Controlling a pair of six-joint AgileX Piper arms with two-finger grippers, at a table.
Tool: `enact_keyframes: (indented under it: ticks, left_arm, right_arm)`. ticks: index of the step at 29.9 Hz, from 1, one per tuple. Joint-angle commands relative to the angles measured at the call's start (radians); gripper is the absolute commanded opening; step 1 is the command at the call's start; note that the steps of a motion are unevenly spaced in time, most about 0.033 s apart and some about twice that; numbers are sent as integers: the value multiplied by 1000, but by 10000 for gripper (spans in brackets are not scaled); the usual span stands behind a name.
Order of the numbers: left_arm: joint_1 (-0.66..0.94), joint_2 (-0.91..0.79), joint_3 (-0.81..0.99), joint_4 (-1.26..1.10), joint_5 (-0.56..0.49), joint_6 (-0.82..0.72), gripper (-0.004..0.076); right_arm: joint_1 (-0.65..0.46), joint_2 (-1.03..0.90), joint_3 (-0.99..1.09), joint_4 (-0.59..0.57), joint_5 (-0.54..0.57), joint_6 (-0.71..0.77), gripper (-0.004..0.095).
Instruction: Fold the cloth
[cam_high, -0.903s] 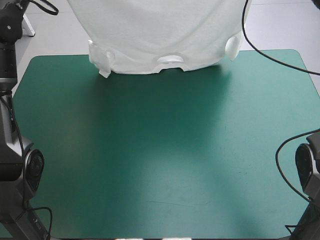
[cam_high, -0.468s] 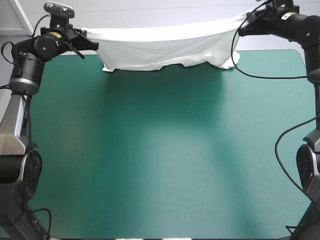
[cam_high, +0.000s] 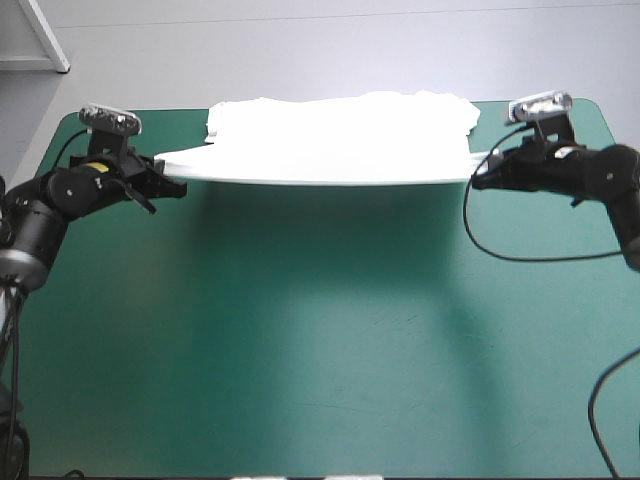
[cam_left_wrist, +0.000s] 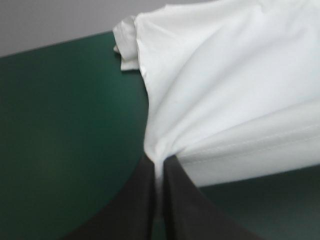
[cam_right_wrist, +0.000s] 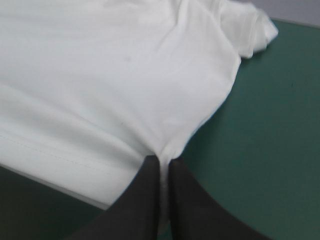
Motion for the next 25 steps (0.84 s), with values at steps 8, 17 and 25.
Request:
enact_keyframes:
  ticks: [8,17,25]
  left_arm:
    - [13,-373,298,-41,114,-8,21]
    - [15,-517,462,135,375,-165,21]
    - [15,-589,581,138,488,-222,19]
  right_arm:
    - [-5,-482,426,-136,-43,146,5]
    - [-5,-672,597,-269,119,280,-4]
    - [-5,-683,728,-265,194,341,-4]
